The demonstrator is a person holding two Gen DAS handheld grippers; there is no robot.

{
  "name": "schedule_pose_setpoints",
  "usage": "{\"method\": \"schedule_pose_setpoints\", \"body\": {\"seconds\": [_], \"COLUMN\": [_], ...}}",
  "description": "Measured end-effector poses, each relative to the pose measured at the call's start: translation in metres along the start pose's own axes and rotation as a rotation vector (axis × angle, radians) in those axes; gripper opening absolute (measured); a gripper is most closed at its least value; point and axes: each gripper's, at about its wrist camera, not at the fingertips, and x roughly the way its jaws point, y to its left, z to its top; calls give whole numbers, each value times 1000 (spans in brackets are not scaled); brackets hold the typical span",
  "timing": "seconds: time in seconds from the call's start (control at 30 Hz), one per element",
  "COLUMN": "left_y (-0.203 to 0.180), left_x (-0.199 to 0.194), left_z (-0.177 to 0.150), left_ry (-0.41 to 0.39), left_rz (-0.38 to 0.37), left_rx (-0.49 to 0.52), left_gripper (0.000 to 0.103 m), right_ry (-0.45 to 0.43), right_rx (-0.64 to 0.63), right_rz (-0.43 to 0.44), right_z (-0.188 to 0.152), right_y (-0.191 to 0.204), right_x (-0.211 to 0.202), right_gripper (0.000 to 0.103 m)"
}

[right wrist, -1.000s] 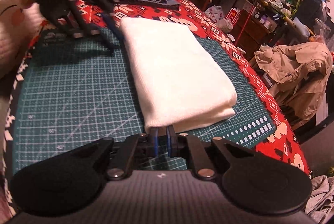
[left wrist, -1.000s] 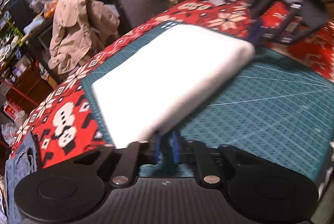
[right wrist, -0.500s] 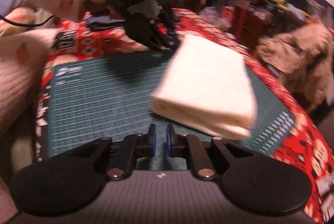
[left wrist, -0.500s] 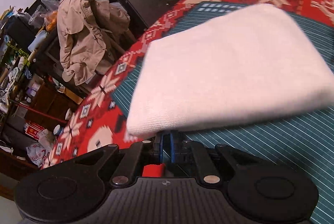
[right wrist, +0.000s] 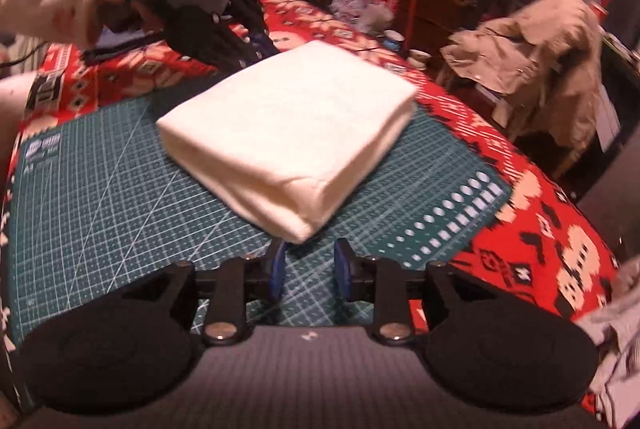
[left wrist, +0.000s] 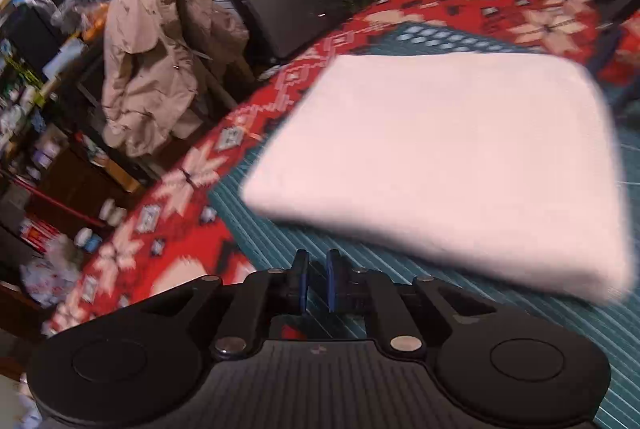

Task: Fold clothes

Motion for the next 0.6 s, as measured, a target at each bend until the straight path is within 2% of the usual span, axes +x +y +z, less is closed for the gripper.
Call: {"method": "schedule_pose_setpoints", "body": {"seconds": [0.1, 0.17, 0.2, 0.23, 0.27, 0.43, 0.6], "left_y": [-19, -34, -41, -47, -53, -63, -65], "left_x": [-20, -31, -36, -41, -45, -59, -77], "left_z": [-12, -17, -19, -21, -22, -37, -50], "left_ry": [-24, -42, -51, -60, -67, -70, -88], "left_rz": [-77, -116, -132, -147, -157, -120, -137], "left_rx": [-28, -34, -37, -41, -43, -49, -78], "left_gripper": [12, 16, 17, 17, 17, 14, 11], "right_ry": [-13, -20, -17, -13, -10, -2, -2], "right_rx": [12, 33, 32, 32, 32, 51, 114], "right_rz": [-3, -5, -10, -16, -22, -48, -92], "right_z": [2, 4, 5, 6, 7, 12, 10], "right_y": [4, 6, 9, 12, 14, 45, 87], "right_x": [5, 8, 7, 7, 6, -5, -17], "right_gripper": [29, 23, 14, 10, 9, 6, 5]}}
